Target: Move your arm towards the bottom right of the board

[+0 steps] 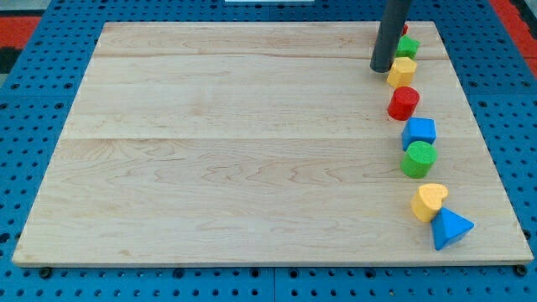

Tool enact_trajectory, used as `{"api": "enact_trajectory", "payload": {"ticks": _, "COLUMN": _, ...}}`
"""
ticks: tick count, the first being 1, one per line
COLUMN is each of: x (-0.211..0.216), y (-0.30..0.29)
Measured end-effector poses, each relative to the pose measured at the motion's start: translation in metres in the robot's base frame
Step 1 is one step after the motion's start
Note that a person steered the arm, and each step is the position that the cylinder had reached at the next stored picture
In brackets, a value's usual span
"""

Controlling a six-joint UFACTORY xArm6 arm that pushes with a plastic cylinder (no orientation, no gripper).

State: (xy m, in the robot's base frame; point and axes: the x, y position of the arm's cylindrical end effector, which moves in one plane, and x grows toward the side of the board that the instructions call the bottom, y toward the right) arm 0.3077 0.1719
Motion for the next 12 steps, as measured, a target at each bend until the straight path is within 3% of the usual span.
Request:
{"api": "enact_trajectory", "payload": {"ticks": 4, "x": 0.002, "y": -0.016}}
{"api": "enact_trajectory", "payload": {"ticks": 5, "x": 0.002, "y": -0.036}}
{"api": "enact_trajectory", "payload": {"ticks": 7, "x": 0.004, "y": -0.131}}
{"api": "enact_trajectory", "payload": {"ticks": 9, "x": 0.082, "y": -0.218}}
{"api": "enact_trajectory", "payload": {"ticks": 11, "x": 0.230, "y": -0.195}}
{"api": "enact_trajectory", "payload": {"ticks": 12, "x": 0.266, "y": -0.186}}
